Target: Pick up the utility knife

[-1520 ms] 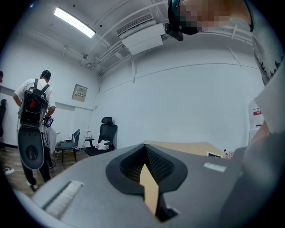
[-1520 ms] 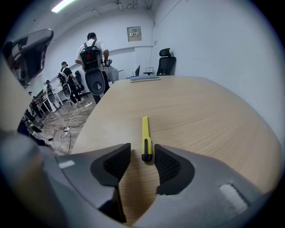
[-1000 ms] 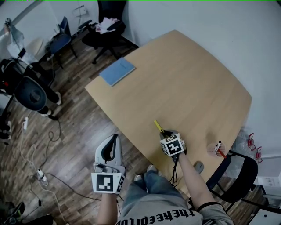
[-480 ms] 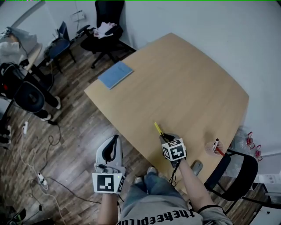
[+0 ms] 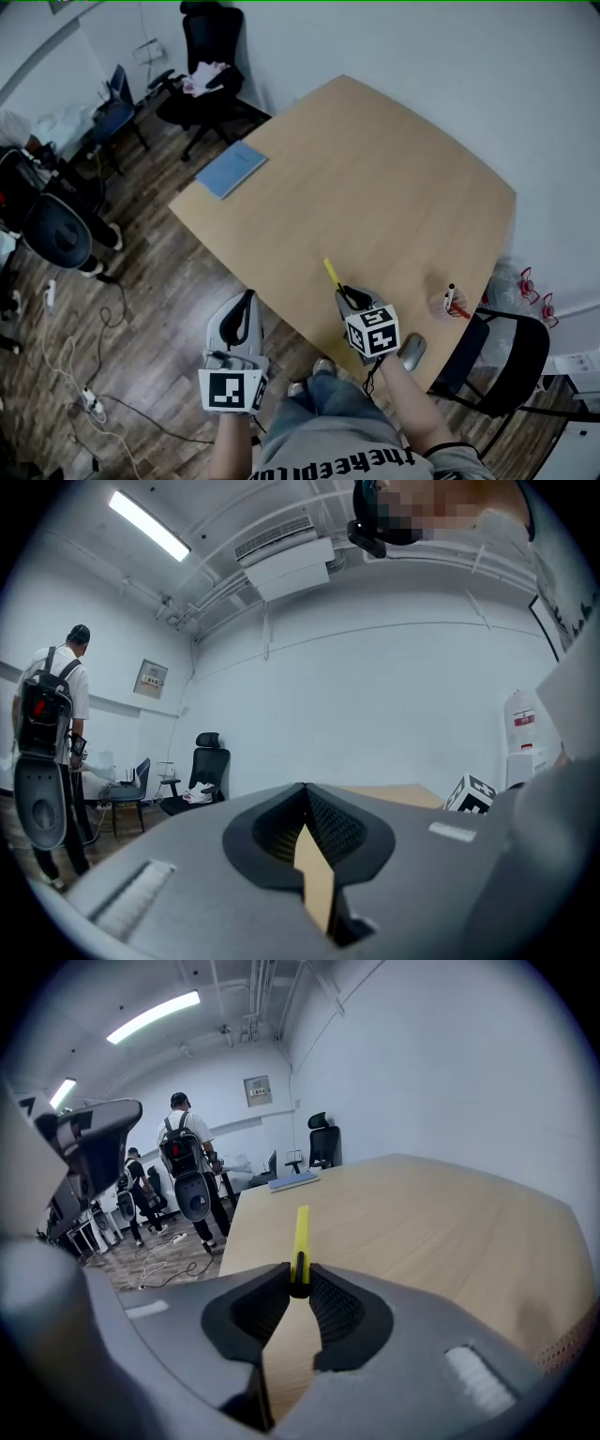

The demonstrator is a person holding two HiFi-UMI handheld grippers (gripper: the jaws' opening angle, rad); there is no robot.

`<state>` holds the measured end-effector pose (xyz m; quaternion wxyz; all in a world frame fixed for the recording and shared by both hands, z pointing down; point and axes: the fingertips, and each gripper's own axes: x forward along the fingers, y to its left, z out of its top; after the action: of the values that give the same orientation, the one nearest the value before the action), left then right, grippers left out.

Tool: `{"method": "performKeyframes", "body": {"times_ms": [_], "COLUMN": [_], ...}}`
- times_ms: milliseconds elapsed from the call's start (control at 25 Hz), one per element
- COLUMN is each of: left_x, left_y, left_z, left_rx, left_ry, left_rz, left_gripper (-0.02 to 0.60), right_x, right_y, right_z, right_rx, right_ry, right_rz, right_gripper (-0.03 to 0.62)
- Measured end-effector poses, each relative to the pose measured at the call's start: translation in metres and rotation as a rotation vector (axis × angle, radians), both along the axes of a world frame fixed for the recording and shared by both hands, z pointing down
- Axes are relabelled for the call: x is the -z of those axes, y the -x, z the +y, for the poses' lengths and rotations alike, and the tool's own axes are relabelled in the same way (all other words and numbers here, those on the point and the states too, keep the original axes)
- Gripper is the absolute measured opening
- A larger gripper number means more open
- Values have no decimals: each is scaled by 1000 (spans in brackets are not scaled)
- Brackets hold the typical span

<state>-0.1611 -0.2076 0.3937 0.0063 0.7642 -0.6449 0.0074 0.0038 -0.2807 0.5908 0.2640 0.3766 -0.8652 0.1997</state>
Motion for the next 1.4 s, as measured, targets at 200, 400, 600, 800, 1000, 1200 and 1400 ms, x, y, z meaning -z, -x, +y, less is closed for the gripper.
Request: {"method": "performKeyframes", "body": {"times_ms": [200,400,600,800,1000,1200,1400], "left_x": [2,4,5,7,10,10,13], "left_y": [-8,-11,-15,-19,-22,-26,-33], "left_z": [4,9,16,20,24,27,32], "left_rx": [-24,-39,-55,-71,-84,-101,-115], "left_ry": [-10,-11,-19,-27,-35,-39,-40], "left_rz": [-4,-5,-5,-8,-9,-13,-12], "left_gripper": [20,20,20,20,20,20,20], "right_x": [22,45,67,84,99,117,134], "right_y": [-6,-11,-14,-17,-20,-24,-30], "right_z": [8,13,22,28,36,43,52], "right_rx": [-35,-66,-81,-91,-101,-109,-116], "right_ry": [-35,-83,-137,-184,-228,-266,-314], "right_rz": [-59,-104,-130,-143,-153,-175,-192], "right_gripper": [67,67,67,67,67,67,67]}}
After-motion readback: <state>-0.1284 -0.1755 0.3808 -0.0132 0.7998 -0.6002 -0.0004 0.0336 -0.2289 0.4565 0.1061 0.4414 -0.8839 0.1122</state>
